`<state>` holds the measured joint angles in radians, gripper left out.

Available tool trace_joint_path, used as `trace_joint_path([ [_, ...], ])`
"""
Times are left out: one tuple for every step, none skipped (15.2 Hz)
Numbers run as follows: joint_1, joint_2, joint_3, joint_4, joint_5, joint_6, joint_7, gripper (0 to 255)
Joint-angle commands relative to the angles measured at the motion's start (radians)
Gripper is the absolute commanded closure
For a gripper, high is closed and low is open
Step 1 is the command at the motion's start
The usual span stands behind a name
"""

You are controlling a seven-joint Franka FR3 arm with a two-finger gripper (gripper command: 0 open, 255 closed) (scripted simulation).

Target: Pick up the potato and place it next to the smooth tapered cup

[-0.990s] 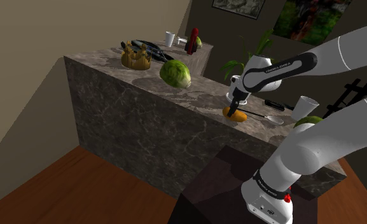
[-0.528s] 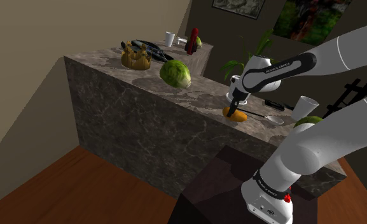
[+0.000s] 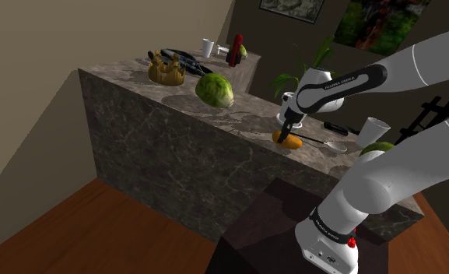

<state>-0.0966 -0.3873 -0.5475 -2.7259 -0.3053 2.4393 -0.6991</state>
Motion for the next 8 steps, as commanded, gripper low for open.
trace_joint_path([
  [0.000, 0.001, 0.000, -0.001, 0.000, 0.001, 0.000, 255],
  [-0.003, -0.013, 0.005, 0.005, -0.002, -0.018, 0.002, 255],
  [-0.004, -0.025, 0.009, 0.011, -0.002, -0.036, 0.004, 255],
  [-0.006, -0.037, 0.014, 0.017, -0.003, -0.054, 0.005, 255],
  [-0.008, -0.049, 0.018, 0.023, -0.003, -0.072, 0.006, 255],
  [-0.009, -0.060, 0.023, 0.029, -0.003, -0.089, 0.007, 255],
  [-0.010, -0.071, 0.027, 0.036, -0.003, -0.107, 0.008, 255],
  [-0.011, -0.082, 0.032, 0.043, -0.003, -0.124, 0.009, 255],
])
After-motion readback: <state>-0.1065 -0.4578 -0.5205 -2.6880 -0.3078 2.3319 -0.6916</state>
